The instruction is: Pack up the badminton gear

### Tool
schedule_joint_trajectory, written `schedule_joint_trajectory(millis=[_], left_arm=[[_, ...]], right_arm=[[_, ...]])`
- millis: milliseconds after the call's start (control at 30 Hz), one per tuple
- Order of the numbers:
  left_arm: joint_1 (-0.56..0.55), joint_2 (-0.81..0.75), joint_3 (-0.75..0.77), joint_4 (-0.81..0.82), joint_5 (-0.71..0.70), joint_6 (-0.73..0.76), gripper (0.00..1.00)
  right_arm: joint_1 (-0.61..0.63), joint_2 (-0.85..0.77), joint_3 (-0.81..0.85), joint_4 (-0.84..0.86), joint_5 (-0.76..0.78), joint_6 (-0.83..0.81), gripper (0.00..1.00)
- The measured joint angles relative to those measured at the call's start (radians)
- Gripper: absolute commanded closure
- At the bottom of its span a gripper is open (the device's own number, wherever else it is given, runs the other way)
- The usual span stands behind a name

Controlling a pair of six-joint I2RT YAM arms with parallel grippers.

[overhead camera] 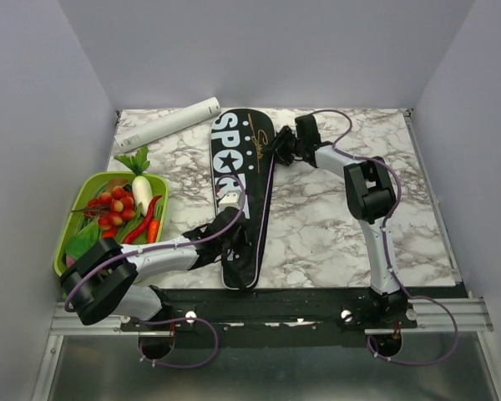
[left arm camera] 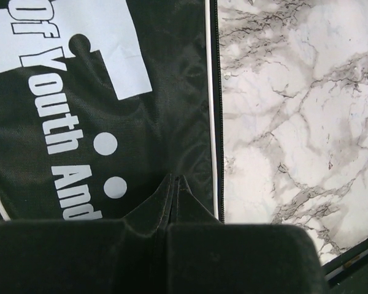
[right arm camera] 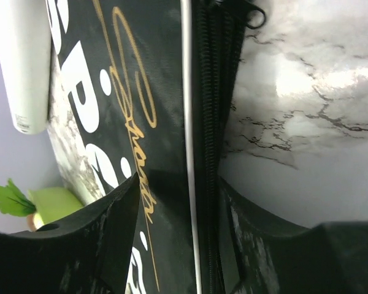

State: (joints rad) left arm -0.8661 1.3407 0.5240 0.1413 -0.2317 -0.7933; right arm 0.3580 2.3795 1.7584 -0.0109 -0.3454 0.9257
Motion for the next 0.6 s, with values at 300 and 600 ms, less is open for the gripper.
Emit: schedule_joint_trajectory(millis=[300, 600], left_arm=[[-0.039, -0.031, 0.019, -0.038, 0.114, 0.021, 1.00], [-0.231, -0.095, 0.148, -0.129, 0.120, 0.040, 1.00]], right_arm=[[-0.010, 0.018, -0.026, 0.050, -0.053, 0.123, 0.99], [-0.071, -0.226, -0.437, 0.209, 0.043, 0.306, 0.99]])
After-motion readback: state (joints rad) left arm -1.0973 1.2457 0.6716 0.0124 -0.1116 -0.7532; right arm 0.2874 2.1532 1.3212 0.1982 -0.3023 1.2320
